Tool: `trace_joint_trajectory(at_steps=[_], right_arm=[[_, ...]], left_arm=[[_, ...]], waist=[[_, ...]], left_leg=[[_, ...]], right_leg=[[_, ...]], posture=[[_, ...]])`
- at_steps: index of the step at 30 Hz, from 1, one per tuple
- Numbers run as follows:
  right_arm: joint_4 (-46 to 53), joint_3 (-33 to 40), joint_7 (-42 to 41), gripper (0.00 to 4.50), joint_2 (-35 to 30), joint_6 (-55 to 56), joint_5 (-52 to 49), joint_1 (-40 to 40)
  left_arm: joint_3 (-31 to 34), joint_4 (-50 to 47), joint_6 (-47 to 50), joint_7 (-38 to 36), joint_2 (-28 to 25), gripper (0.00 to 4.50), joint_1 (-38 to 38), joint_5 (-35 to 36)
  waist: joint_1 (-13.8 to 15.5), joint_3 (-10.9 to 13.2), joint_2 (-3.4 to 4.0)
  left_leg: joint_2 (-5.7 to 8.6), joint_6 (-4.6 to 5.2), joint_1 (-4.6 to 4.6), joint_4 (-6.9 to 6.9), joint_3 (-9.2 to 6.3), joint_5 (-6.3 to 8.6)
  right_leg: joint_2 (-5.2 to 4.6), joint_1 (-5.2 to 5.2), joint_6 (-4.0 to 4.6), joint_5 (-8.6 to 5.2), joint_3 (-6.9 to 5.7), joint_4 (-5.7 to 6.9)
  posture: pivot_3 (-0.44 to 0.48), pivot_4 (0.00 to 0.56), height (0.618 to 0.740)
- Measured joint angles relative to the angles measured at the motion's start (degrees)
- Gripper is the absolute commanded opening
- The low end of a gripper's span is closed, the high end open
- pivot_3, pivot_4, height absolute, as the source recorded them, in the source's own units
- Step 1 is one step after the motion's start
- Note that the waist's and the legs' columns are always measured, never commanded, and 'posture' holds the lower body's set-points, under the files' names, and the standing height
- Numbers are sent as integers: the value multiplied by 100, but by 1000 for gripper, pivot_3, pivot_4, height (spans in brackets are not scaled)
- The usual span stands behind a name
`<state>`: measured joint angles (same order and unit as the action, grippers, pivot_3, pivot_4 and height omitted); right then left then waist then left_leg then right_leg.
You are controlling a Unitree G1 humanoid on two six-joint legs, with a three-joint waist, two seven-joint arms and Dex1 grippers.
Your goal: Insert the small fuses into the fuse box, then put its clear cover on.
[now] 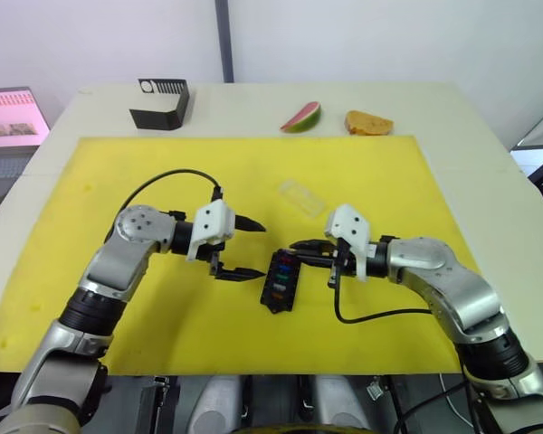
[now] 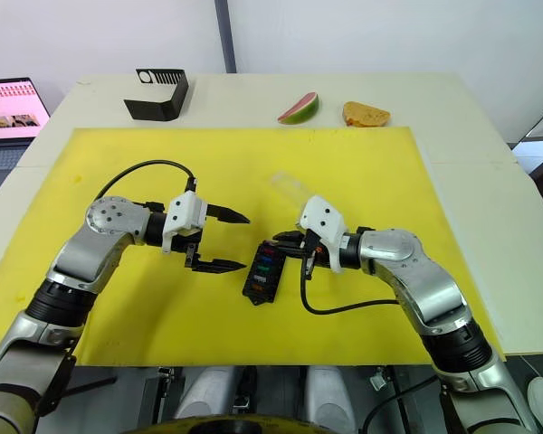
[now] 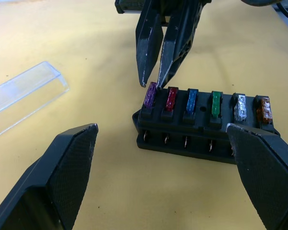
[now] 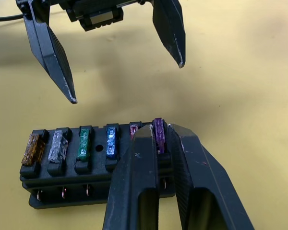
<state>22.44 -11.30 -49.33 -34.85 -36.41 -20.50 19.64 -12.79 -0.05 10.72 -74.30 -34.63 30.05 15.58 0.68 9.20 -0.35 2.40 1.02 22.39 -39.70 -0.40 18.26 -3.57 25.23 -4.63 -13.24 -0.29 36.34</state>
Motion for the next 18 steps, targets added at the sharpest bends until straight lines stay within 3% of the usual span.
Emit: trace_joint_trajectory(at_steps=[12, 14, 18], right_arm=[[-20, -80, -2, 562, 1, 16, 61, 0], [-20, -80, -2, 4, 1, 16, 63, 0], [-19, -73, -1, 4, 2, 10, 32, 3]], left_arm=[[0, 0, -3, 1, 0, 4500, 0, -1], [0, 0, -5, 1, 0, 4500, 0, -1], [0, 0, -7, 5, 0, 4500, -1, -1]], waist=[[0, 0, 0], [0, 0, 0], [0, 0, 0]], left_leg=[[0, 1, 0, -1, 0, 0], [0, 1, 0, -1, 0, 0], [0, 1, 0, -1, 0, 1]], right_leg=[[0, 0, 0, 0, 0, 0], [0, 0, 0, 0, 0, 0], [0, -1, 0, 0, 0, 0]], posture=[[0, 150, 740], [0, 150, 740], [0, 150, 740]])
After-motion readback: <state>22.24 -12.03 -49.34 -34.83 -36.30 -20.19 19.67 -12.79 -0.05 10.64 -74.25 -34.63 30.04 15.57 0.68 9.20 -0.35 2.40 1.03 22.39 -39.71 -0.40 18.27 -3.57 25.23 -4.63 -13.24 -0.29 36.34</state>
